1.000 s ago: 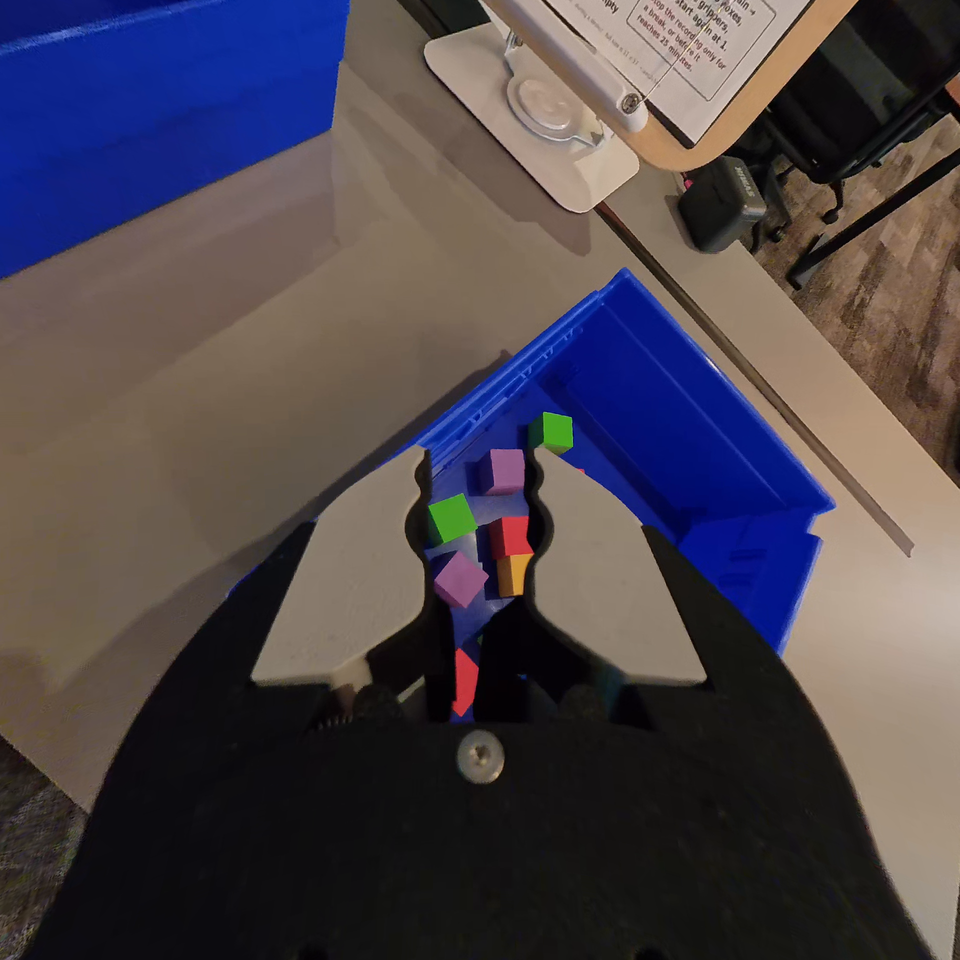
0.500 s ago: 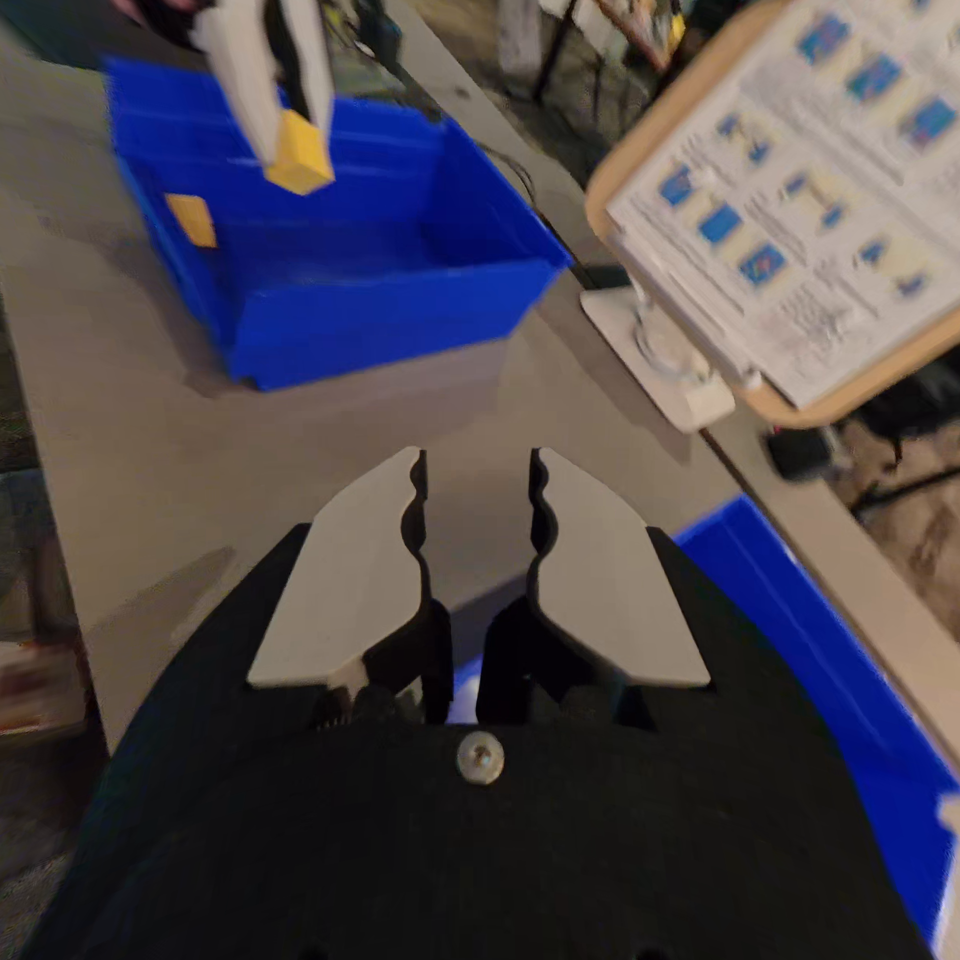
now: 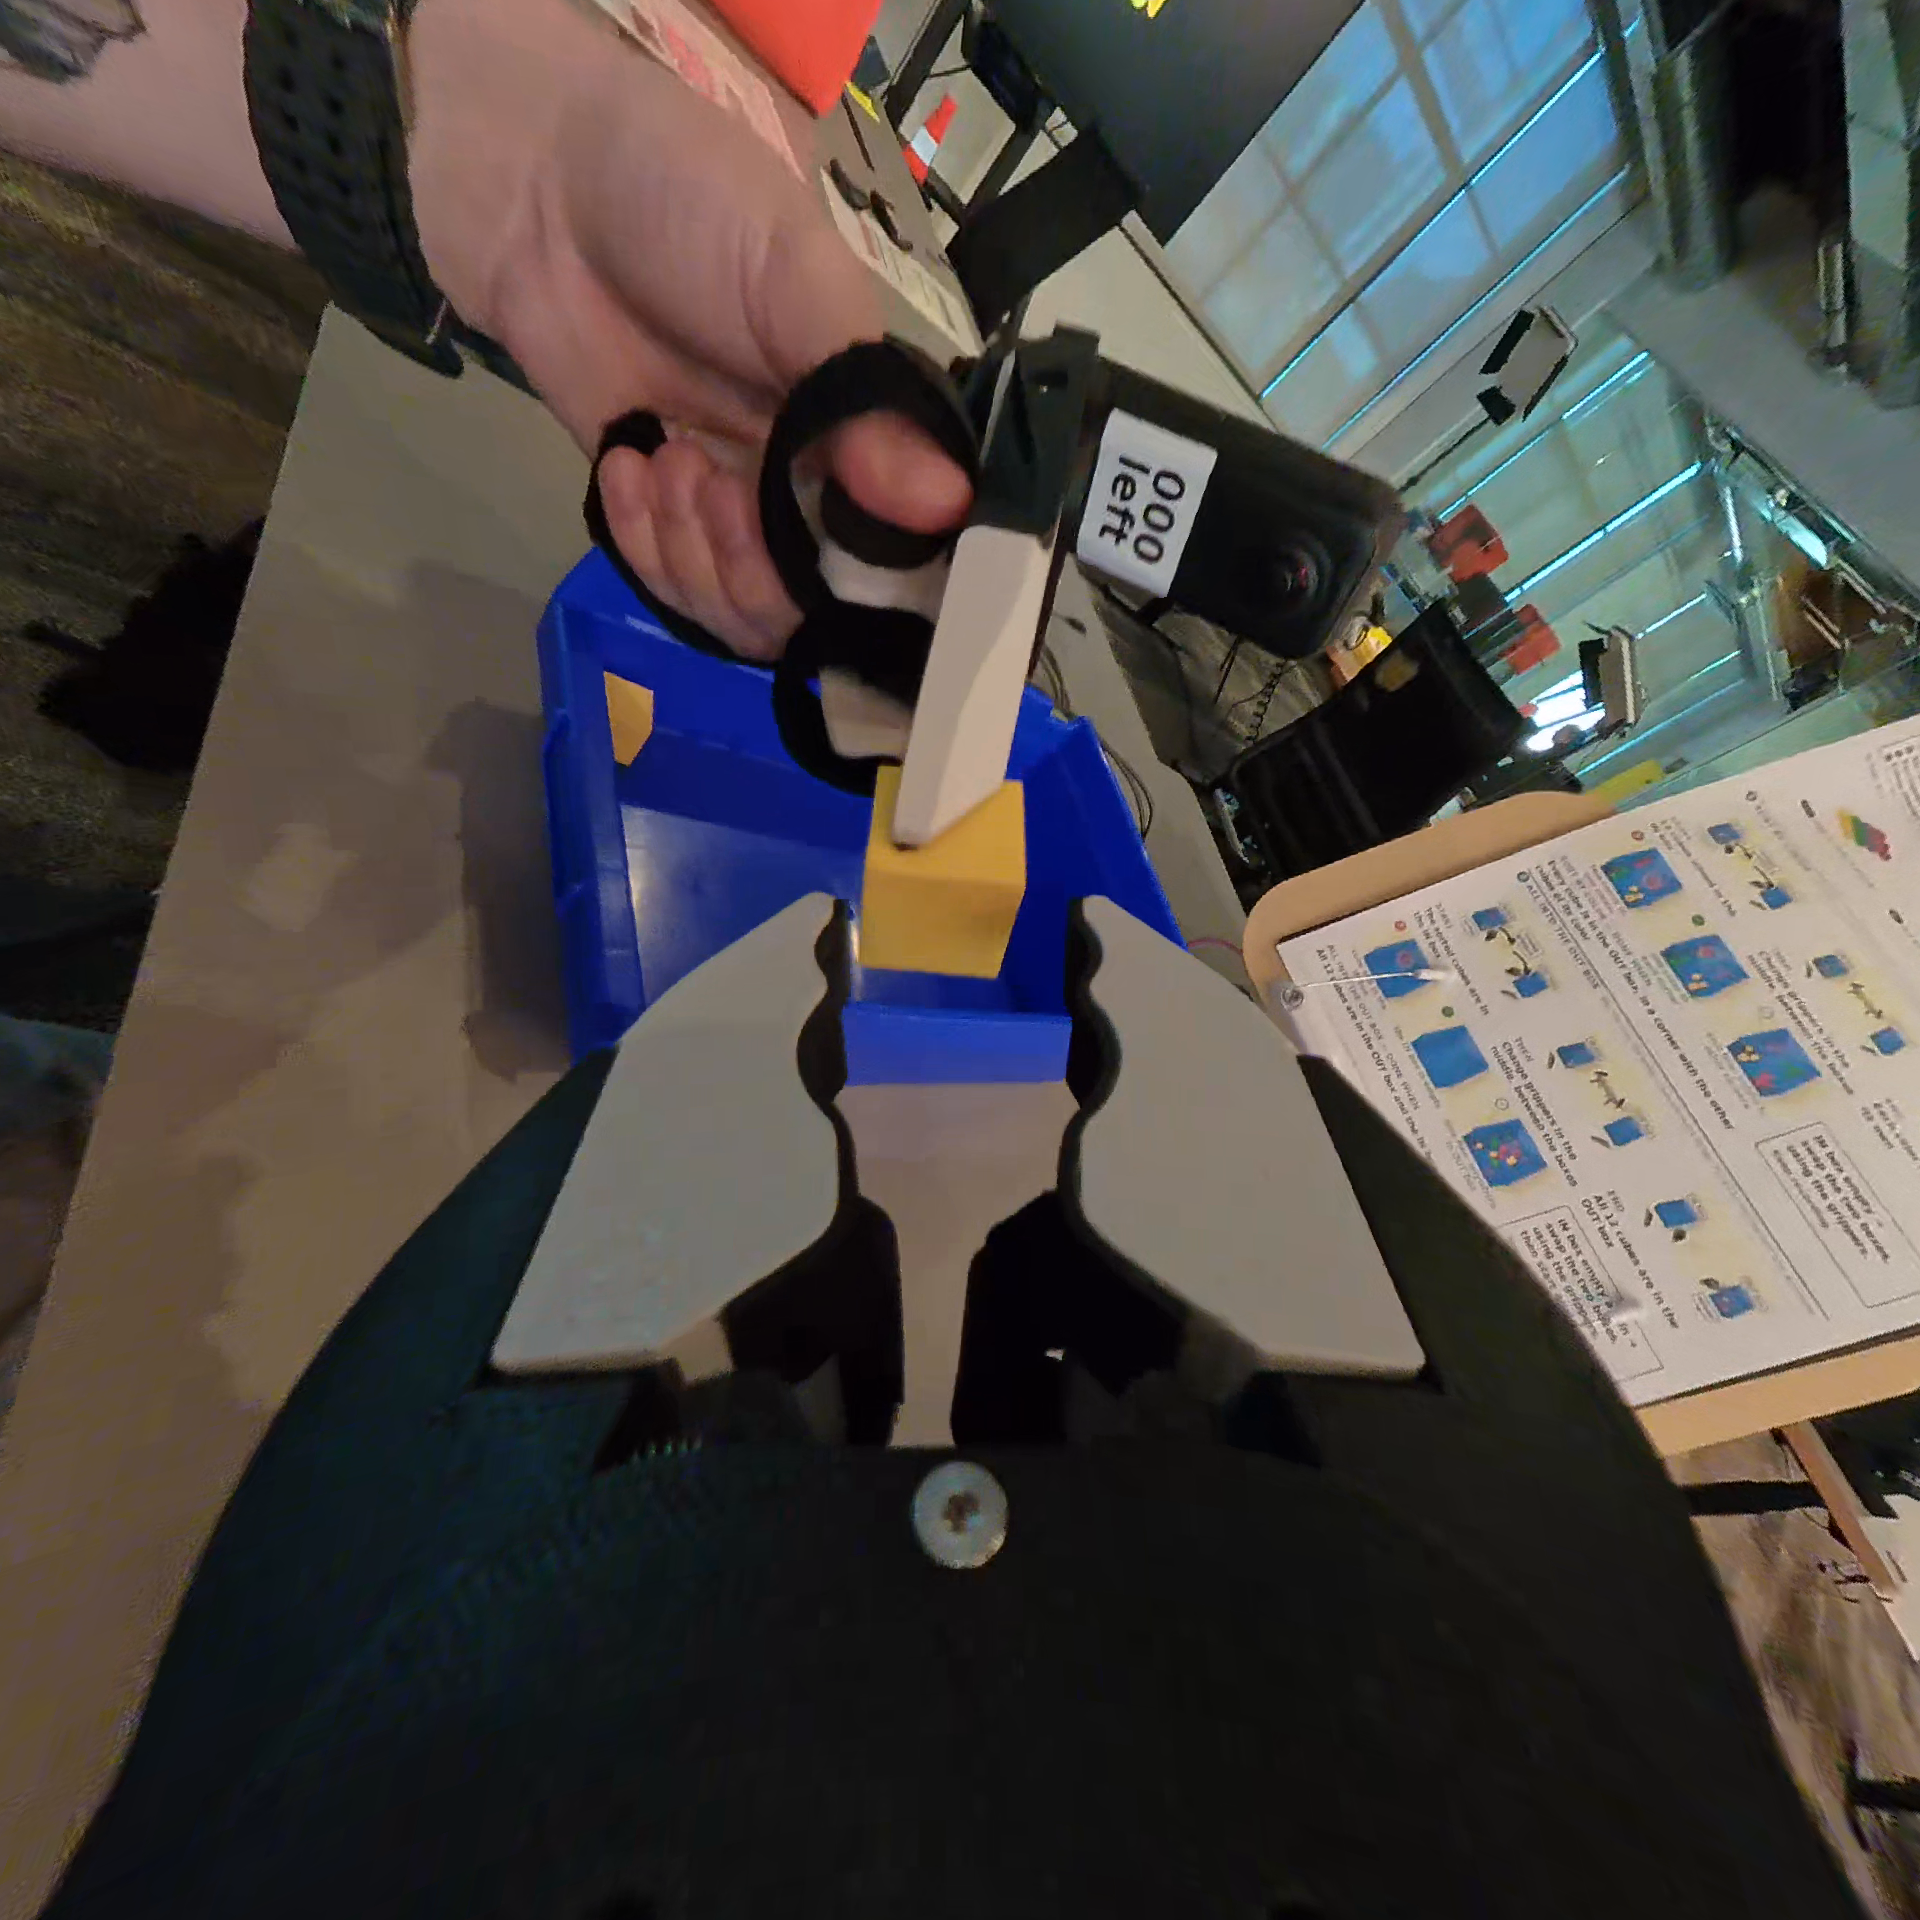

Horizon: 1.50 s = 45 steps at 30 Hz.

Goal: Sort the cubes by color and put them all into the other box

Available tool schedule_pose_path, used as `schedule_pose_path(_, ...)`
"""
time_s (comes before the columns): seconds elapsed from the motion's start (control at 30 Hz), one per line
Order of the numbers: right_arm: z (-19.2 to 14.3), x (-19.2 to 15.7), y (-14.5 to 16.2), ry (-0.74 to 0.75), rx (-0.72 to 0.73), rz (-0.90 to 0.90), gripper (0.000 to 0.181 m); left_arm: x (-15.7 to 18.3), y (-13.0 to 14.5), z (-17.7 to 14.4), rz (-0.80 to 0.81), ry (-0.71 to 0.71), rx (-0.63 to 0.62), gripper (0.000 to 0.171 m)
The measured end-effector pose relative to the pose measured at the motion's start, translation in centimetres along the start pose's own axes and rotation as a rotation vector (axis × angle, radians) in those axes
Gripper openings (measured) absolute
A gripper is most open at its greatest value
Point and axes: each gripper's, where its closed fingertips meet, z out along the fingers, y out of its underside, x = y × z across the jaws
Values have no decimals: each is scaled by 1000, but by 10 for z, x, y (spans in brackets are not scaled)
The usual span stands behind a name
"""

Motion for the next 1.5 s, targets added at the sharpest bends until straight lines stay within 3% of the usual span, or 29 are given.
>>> schedule_pose_path(0.3,-4,-5,2,-17,-3,39,29,3,-1,12,7,12,-4,29)
schedule_pose_path(0.43,-28,12,16,9,-57,49,29,11,-5,7,49,-18,-2,42)
schedule_pose_path(0.5,-55,40,42,53,-164,85,29,9,-8,-4,123,-134,11,40)
schedule_pose_path(0.63,-115,96,143,25,-595,322,29,6,-11,-26,309,-421,35,31)
schedule_pose_path(0.77,-156,86,225,-202,-961,564,29,-6,-12,-47,447,-727,46,31)
schedule_pose_path(1.0,-169,103,330,-217,-1304,578,29,-19,-12,-62,452,-867,89,29)
schedule_pose_path(1.23,-166,97,387,-282,-1500,642,29,-48,5,-98,385,-1072,-39,30)
schedule_pose_path(1.43,-165,83,394,-385,-1561,684,30,-55,8,-136,397,-1153,-167,31)
schedule_pose_path(1.5,-166,82,395,-391,-1580,681,47,-59,12,-139,427,-1132,-255,32)
